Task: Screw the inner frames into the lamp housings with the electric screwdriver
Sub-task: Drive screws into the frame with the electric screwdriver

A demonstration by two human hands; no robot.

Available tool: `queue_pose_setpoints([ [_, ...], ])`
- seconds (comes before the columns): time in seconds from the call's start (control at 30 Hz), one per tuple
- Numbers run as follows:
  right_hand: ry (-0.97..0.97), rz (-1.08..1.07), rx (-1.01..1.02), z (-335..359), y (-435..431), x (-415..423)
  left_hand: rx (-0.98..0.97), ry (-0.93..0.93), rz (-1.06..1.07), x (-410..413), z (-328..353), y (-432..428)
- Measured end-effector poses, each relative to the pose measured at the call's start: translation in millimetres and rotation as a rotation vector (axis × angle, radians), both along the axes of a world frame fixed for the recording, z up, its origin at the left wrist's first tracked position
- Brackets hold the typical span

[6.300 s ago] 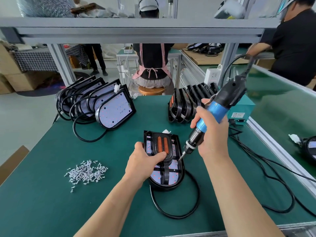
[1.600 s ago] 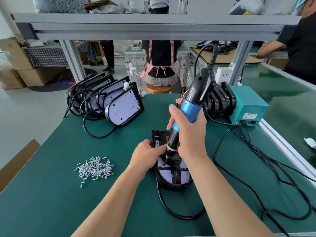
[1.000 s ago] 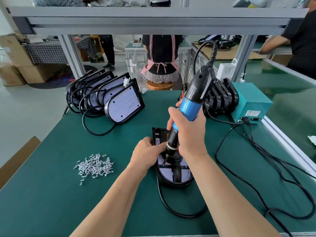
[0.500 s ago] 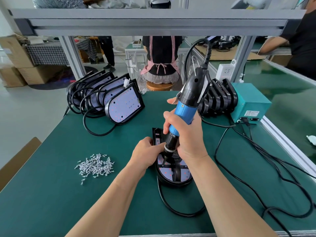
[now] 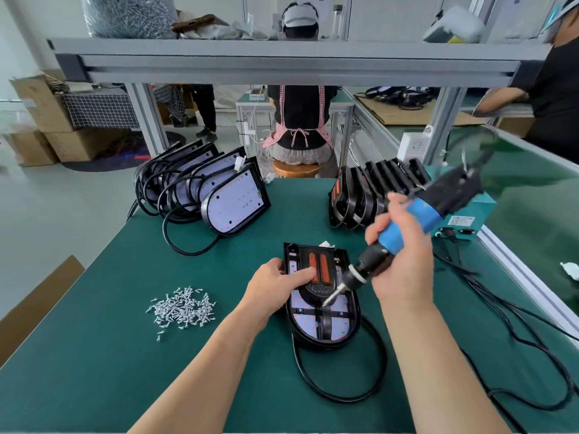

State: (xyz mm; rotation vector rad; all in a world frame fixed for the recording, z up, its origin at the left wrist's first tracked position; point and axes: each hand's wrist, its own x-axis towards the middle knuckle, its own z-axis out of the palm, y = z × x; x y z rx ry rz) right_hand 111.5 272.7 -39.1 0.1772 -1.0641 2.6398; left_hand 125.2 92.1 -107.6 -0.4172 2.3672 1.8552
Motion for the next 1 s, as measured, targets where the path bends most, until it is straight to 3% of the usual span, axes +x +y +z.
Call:
queue_pose_setpoints([
  [0.07,-0.190,-0.012,-0.177,-19,16,-5,-0.017,0.008,0.002,3,2,1],
  [0.17,-0.323,-0.044,-0.243,-48,31,-8,-0.104,0.016,0.032,9,6,1],
  [0.3,-0.356,-0.008,-0.285,-69,38,-11,-0.259,0.025,0.064,11,7,-11],
  [0.4,-0.369,-0.003,-0.289,-72,39,-14,-0.639,0.063,0.159,16,6,-43],
  [0.47,-0.369,-0.004,-0.304,-74,38,-14,-0.786,0.052,0.227,22,10,-71],
  [0.67,-0.372,0.010,-0.330,-74,37,-15,-0.960,-0.178,-0.011,31,22,-105],
  [1.0,-0.386,0.000,-0.353,-74,39,-11,-1.204,-0.282,-0.118,28,20,-111],
])
